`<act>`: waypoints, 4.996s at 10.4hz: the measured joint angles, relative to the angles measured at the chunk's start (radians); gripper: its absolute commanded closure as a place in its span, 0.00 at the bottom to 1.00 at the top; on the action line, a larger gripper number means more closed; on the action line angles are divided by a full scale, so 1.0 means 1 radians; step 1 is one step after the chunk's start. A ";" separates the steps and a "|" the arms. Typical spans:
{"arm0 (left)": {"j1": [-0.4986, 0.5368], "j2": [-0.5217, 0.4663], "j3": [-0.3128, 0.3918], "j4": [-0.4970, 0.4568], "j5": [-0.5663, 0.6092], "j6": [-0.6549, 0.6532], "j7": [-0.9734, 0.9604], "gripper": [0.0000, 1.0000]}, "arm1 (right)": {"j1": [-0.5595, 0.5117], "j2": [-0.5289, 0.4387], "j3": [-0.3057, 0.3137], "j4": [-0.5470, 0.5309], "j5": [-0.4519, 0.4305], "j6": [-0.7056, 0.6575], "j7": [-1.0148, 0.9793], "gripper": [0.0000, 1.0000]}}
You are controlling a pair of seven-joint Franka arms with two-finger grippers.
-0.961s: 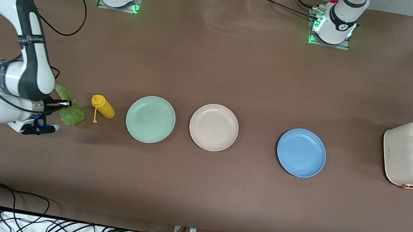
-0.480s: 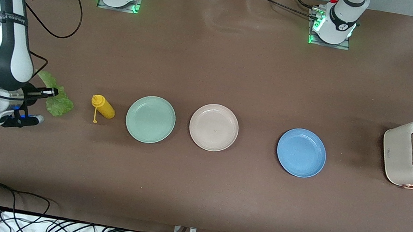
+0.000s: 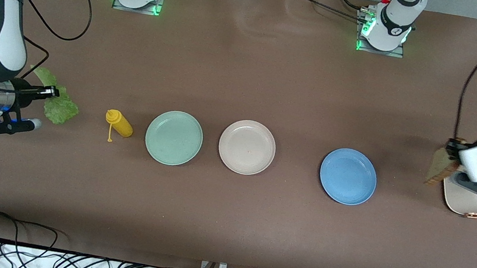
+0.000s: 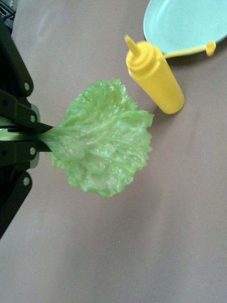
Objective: Make sandwich on beige plate with both arms
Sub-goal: 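Place the bread on the beige plate while the right gripper lifts lettuce, then lay the lettuce on the bread with the right gripper while the left gripper withdraws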
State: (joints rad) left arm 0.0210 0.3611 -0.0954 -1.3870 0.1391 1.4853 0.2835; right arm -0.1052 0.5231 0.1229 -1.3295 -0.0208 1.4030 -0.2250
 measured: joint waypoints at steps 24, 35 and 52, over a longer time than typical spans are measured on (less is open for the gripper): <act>-0.235 0.430 -0.015 0.047 -0.786 0.494 -0.018 0.00 | 0.325 0.077 0.205 0.058 0.001 0.307 1.075 1.00; -0.130 0.061 -0.009 0.051 -0.149 0.137 -0.018 0.00 | 0.539 0.259 0.202 0.057 0.000 0.759 1.451 1.00; -0.097 -0.175 0.061 -0.056 -0.140 0.053 -0.129 0.00 | 0.633 0.376 0.163 0.073 -0.005 0.932 1.484 0.00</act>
State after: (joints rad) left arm -0.0756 0.1861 -0.0347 -1.4427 -0.0008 1.5380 0.1545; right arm 0.5282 0.8988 0.2855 -1.2567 -0.0260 2.3345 1.2589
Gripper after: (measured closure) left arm 0.000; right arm 0.000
